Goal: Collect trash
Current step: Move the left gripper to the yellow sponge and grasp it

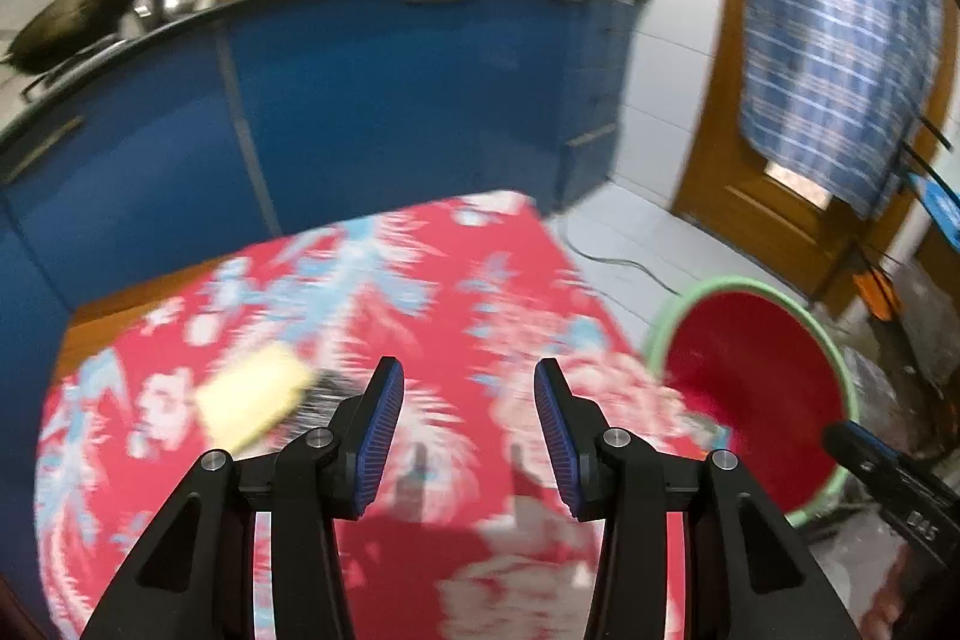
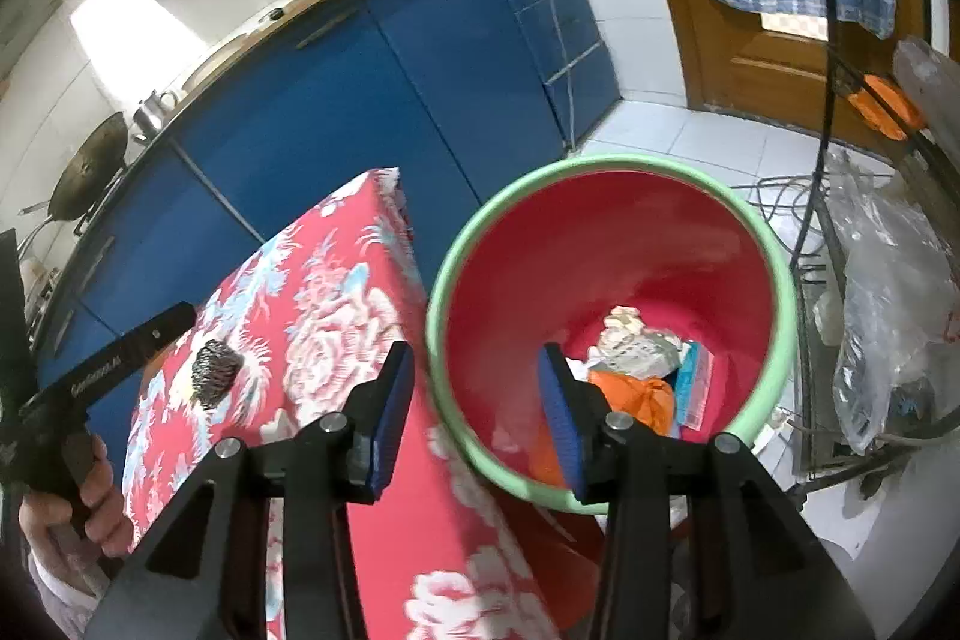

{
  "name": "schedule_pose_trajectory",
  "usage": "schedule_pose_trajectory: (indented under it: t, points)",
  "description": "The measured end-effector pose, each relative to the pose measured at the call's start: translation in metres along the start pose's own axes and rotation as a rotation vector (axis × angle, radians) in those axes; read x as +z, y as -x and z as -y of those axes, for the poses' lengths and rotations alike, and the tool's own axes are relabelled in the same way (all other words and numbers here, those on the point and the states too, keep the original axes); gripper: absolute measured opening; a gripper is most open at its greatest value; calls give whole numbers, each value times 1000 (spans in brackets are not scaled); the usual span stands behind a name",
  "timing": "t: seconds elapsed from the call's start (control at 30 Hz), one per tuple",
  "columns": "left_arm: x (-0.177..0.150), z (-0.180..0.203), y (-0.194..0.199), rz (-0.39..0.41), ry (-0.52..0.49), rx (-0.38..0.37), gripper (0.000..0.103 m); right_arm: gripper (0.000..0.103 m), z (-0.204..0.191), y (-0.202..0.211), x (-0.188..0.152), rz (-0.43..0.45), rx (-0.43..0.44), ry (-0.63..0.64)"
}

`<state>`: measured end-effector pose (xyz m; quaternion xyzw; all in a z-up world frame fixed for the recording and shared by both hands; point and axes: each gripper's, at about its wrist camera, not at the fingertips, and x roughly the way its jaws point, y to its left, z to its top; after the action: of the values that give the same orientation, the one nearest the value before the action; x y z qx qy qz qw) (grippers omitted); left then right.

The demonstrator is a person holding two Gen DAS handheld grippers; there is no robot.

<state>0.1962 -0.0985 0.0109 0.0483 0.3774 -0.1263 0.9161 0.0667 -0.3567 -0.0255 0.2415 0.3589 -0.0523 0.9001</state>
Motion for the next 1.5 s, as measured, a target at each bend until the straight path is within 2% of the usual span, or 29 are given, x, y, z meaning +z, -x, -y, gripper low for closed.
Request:
schedule_pose_trajectory:
  t: [0.2,0.4,0.6,0.8,0.87,1.07,1.2,1.5]
  points:
    - [8,-57,-7,-17,54,76,47,49,-24,-1,-2,0,14,28]
    - [12,-96,-32,-70,77,121,51,49,-45,-5,-7,-18,16,70]
    - [2,-117,-60,-145,48,128,58,52,-56,-10,-11,-33,0,92]
    - [-9,-120,-85,-206,-29,136,62,52,-60,-18,-11,-49,-17,99]
    - [-8,-119,-90,-205,-52,119,66,52,-62,-21,-12,-58,-18,99]
    - [-5,-117,-97,-202,-61,82,68,52,-67,-28,-13,-72,-27,110]
    - [-9,-119,-100,-225,-35,35,68,52,-69,-29,-14,-71,-29,112]
    - [-18,-127,-101,-228,26,-3,66,52,-76,-35,-15,-81,-23,123]
